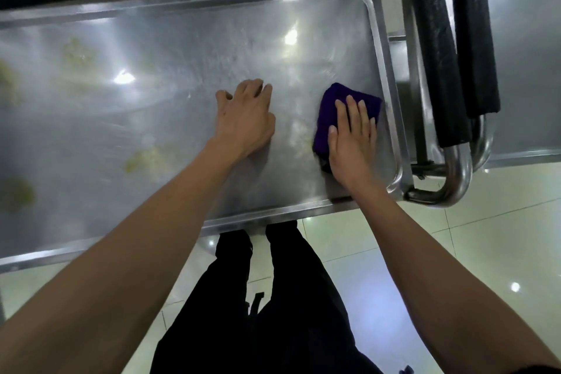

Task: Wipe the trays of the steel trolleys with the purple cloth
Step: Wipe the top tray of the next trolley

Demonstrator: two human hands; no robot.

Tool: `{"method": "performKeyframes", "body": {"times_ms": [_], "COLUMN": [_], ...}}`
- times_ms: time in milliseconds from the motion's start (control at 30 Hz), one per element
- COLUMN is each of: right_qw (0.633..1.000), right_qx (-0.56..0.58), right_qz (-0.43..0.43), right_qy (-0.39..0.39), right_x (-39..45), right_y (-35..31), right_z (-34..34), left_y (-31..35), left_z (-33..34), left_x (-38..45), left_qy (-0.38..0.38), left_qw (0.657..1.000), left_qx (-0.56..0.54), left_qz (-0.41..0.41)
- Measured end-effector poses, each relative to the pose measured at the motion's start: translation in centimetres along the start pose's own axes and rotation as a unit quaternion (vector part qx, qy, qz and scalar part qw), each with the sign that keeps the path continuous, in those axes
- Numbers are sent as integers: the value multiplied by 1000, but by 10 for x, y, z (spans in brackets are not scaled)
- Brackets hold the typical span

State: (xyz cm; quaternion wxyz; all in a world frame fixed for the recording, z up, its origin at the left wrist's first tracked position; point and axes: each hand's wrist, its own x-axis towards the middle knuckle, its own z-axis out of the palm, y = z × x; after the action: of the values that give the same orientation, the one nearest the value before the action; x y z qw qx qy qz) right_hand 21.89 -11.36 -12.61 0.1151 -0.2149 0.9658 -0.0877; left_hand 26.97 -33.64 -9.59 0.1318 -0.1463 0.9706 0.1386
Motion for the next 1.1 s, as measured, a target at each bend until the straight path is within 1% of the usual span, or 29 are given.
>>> {"method": "performKeyframes", "body": {"times_ms": [67,133,267,467,733,867,967,1100], "right_qw": [1000,1000,998,991,976,971,969,969], "right_qx": [2,-4,-4,-12,-6,-5,13,24], "right_qz": [-11,-22,-66,-134,-216,-233,-241,-240], "right_qy": [0,6,2,-4,-33,-49,-57,-54], "right_x": [-1,-3,-2,-1,-9,-23,-28,-41], "right_y": [-19,-40,-84,-160,-249,-269,-268,-243], "right_z": [7,14,28,49,75,79,75,69], "left_y": [-16,-32,-70,-119,-162,-181,-184,-164], "left_z": [1,4,6,1,6,10,12,14], "left_x": [-19,-42,-76,-108,-136,-153,-159,-155], "left_qy": [24,28,35,80,105,115,124,116], "left_qw": [1000,999,998,993,986,979,980,984], "left_qx": [-1,14,17,6,-11,-15,-7,-5], "left_qz": [3,2,-40,-89,-131,-169,-156,-136]}}
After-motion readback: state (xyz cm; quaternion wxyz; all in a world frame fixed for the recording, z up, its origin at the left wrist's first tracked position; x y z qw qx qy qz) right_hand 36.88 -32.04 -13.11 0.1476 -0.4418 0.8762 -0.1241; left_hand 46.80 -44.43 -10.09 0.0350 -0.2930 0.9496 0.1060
